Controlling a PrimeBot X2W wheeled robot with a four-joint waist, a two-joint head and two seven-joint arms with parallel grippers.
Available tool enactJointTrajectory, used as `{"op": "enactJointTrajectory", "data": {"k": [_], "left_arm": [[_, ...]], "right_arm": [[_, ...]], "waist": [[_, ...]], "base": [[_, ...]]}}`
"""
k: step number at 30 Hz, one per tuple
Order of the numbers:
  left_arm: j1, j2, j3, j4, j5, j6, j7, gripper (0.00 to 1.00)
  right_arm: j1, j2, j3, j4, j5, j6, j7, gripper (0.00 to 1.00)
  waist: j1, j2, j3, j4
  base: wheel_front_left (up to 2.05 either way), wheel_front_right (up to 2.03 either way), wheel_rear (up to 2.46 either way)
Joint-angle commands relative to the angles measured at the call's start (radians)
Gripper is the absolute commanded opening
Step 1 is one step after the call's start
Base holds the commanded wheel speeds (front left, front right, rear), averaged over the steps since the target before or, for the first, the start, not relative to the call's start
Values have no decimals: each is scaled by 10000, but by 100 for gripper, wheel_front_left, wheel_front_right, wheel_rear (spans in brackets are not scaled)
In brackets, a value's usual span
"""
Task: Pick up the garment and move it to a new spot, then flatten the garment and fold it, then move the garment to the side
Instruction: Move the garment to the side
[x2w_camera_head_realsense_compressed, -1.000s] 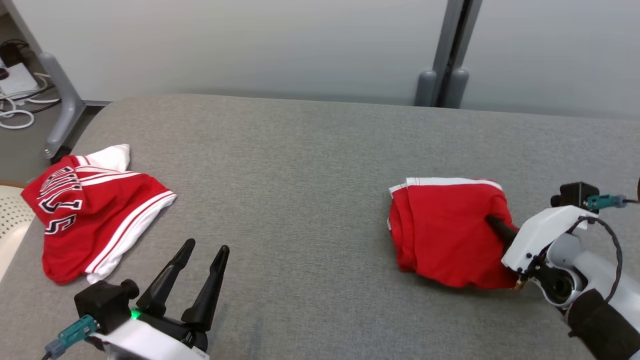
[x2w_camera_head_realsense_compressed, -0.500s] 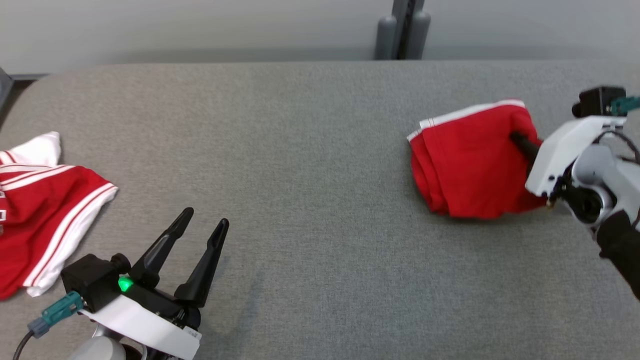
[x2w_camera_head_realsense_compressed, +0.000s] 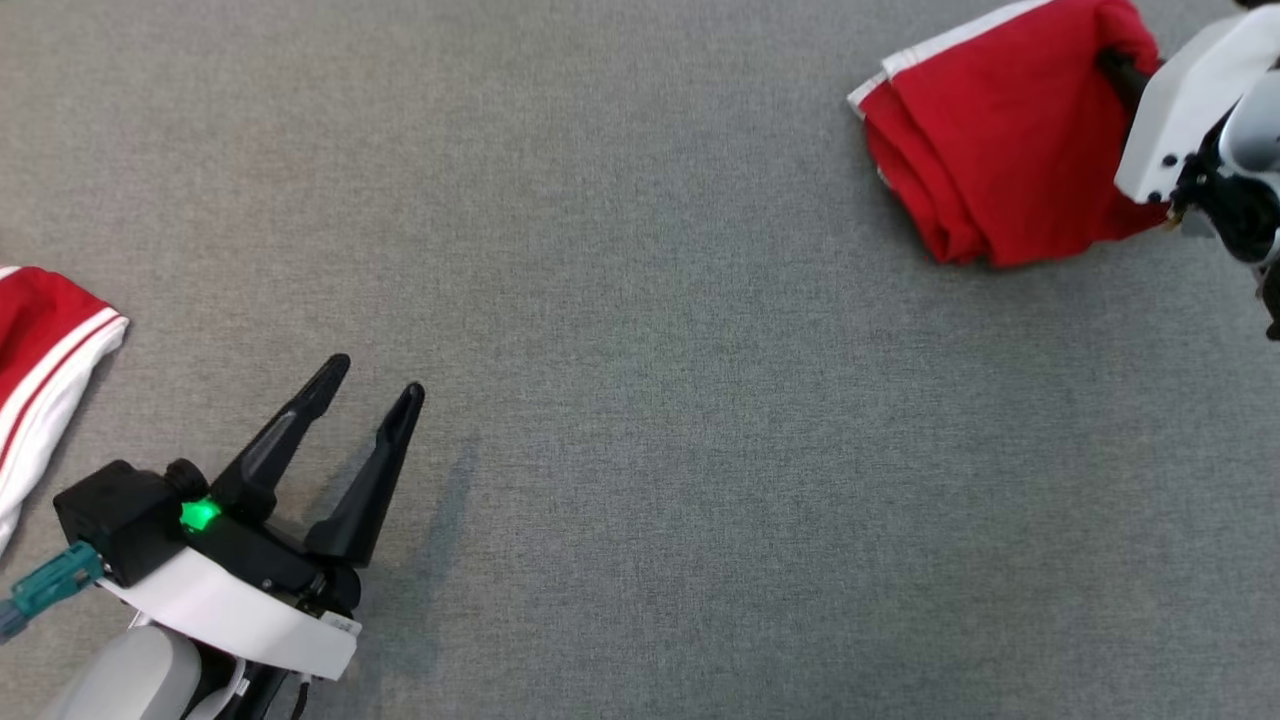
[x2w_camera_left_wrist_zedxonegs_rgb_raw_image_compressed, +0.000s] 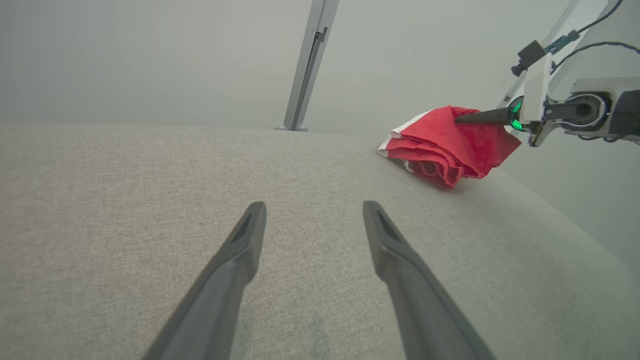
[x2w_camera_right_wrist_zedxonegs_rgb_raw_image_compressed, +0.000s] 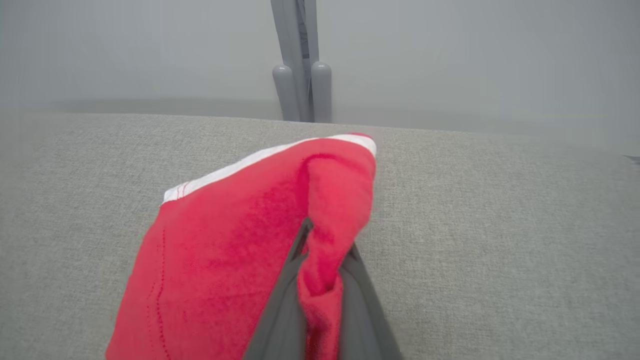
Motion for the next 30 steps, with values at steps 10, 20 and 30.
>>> {"op": "enactJointTrajectory", "data": {"k": [10,20,30], "left_arm": [[-316,77,190,-37,38,-175,-94,100],[-207,-75,111,80,31,-207,-95,100],[-149,-174,6,150,7,-144,-102,100]], "right_arm": [[-957,318,225,894,-751,0,485,0],[-1115,395,263,1397,-1296,0,463,0],[-1113,337,120,1516,-1758,0,657,0]], "waist": [[0,0,566,-42],[0,0,376,-100],[0,0,96,-121]], "base": [[0,0,0],[0,0,0],[0,0,0]]}}
